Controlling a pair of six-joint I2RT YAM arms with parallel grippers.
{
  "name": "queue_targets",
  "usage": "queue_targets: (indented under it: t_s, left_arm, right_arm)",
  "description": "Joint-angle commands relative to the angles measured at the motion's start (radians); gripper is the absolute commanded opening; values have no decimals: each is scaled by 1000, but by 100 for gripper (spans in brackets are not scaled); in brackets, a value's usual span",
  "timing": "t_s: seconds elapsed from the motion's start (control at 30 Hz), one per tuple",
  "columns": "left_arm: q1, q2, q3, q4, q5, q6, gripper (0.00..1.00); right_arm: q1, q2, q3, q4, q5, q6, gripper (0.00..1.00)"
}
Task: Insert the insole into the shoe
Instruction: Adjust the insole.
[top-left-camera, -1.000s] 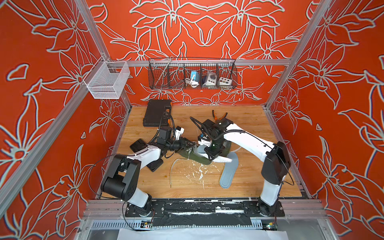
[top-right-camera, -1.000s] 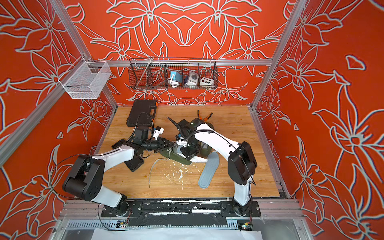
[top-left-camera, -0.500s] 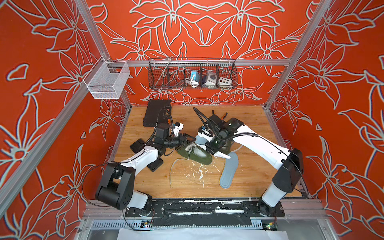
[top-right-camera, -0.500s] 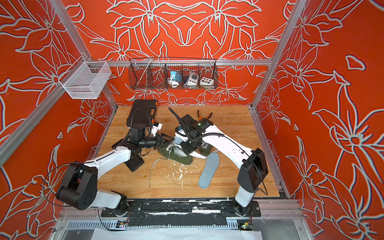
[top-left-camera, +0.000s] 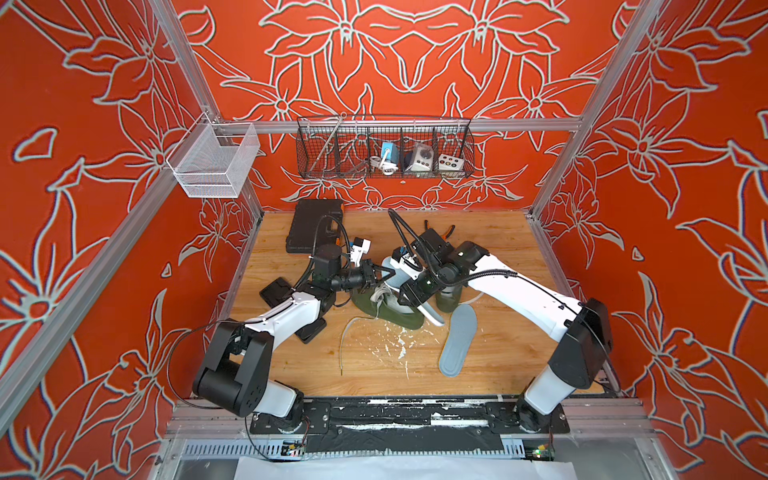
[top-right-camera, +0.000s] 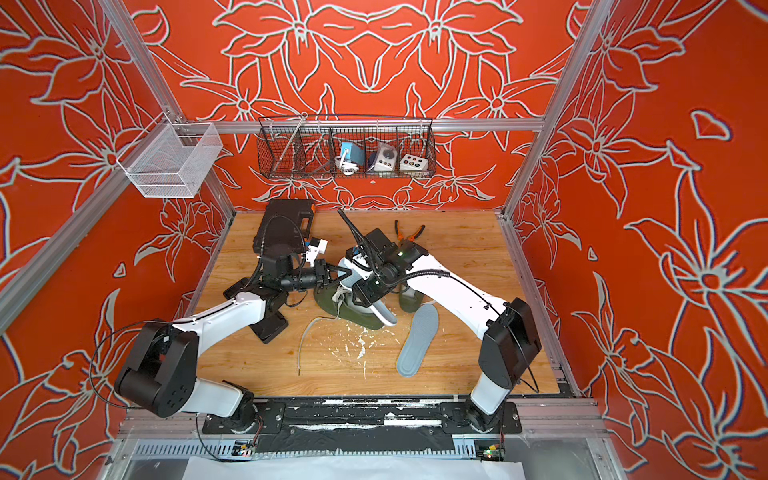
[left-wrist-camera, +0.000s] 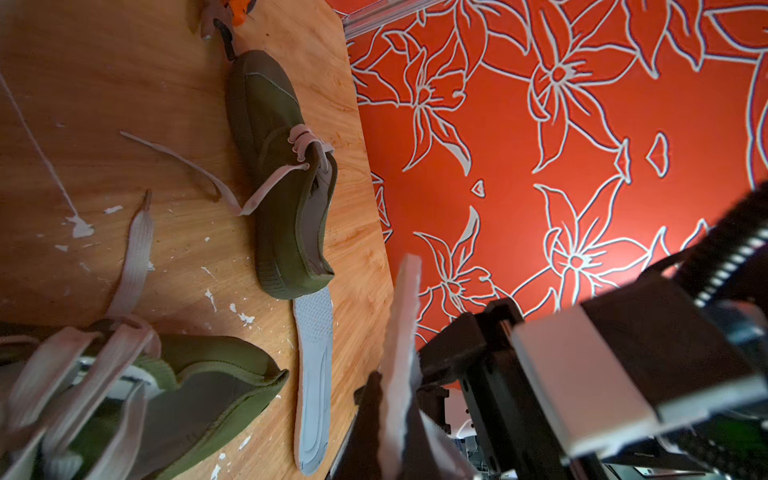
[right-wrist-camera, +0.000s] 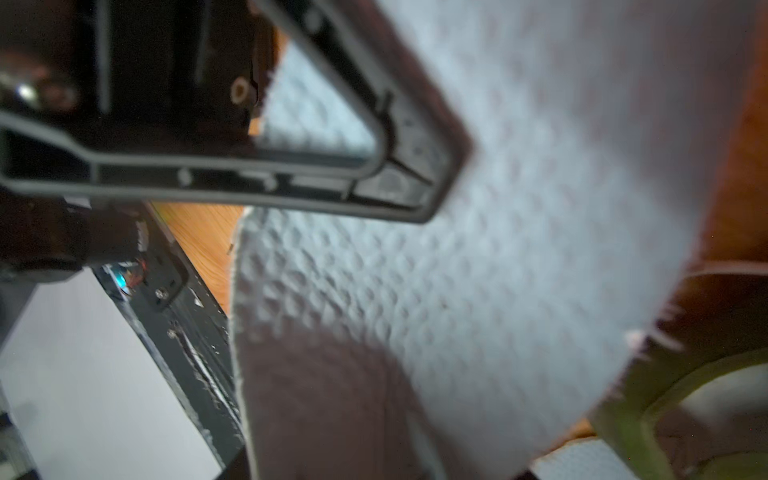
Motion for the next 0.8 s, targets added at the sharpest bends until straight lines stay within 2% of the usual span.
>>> queue_targets:
  t_s: [0.0,0.13,0.3,0.53,0.77]
  left_arm:
    - [-10,-29,-46,130,-24,-92,0]
    - [-10,-56,-99,208,-73,-165,0]
    - [-10,-97,-142,255,-136,-214,0]
    - [-9,-65,-145,273,-124,-317,0]
    - [-6,-39,-156,300,-128,-395,0]
  right_arm:
    - [-2,-53,-51,139,-43,75,60]
    - [-5,-94,-126,279,-51,174,69]
    - [-6,-132,-197,409,-68,260,76]
    - [11,-171,-231,369,83,150,81]
    - [45,-227,-291,399,167,82,85]
